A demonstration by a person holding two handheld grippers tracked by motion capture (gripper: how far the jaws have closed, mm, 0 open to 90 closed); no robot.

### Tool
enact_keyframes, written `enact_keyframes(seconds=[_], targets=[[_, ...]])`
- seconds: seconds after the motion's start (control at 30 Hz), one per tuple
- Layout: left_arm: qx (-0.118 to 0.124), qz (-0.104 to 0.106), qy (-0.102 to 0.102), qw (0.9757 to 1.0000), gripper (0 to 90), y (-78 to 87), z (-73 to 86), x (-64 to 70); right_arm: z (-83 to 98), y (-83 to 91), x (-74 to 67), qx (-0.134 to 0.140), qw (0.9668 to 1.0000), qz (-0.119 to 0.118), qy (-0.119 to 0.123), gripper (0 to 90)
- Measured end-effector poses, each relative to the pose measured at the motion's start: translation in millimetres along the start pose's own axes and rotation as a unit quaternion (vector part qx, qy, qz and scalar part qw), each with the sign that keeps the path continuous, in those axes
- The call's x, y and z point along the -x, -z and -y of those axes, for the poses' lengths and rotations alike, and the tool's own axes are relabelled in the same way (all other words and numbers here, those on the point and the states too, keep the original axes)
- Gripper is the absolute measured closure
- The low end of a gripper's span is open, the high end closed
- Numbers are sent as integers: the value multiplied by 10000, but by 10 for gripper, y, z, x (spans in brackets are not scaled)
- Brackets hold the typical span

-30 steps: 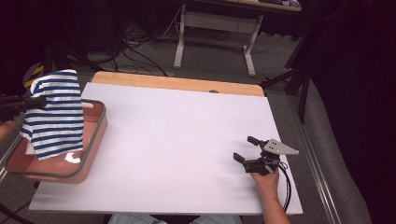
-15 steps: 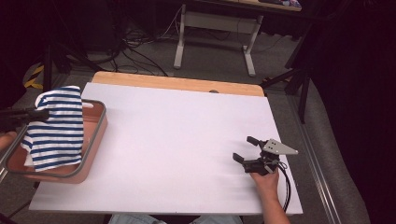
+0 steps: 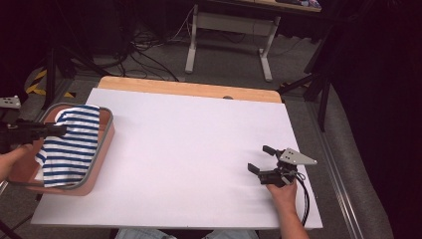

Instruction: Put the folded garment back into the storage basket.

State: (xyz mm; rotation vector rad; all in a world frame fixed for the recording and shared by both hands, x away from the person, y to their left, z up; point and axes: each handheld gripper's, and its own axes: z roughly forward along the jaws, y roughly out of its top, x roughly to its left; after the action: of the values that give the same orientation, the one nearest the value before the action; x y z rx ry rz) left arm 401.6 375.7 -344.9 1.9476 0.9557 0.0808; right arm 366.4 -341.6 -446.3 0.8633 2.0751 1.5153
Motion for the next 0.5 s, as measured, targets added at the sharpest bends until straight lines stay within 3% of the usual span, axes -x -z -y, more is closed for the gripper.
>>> enact_keyframes(seconds=[0.2,0.37,0.5], targets=[[-190,105,103,9997,760,-163,18,-213,-1,-2,-3,-3,10000,-10,2,39],[-298,263,146,9991,756,-306,9,-301,-1,-7,-5,-14,10000,-34,6,38],[-399,233,235,9987,746,-394,-3,-366,-1,-7,-7,-16,10000,-43,9,38]])
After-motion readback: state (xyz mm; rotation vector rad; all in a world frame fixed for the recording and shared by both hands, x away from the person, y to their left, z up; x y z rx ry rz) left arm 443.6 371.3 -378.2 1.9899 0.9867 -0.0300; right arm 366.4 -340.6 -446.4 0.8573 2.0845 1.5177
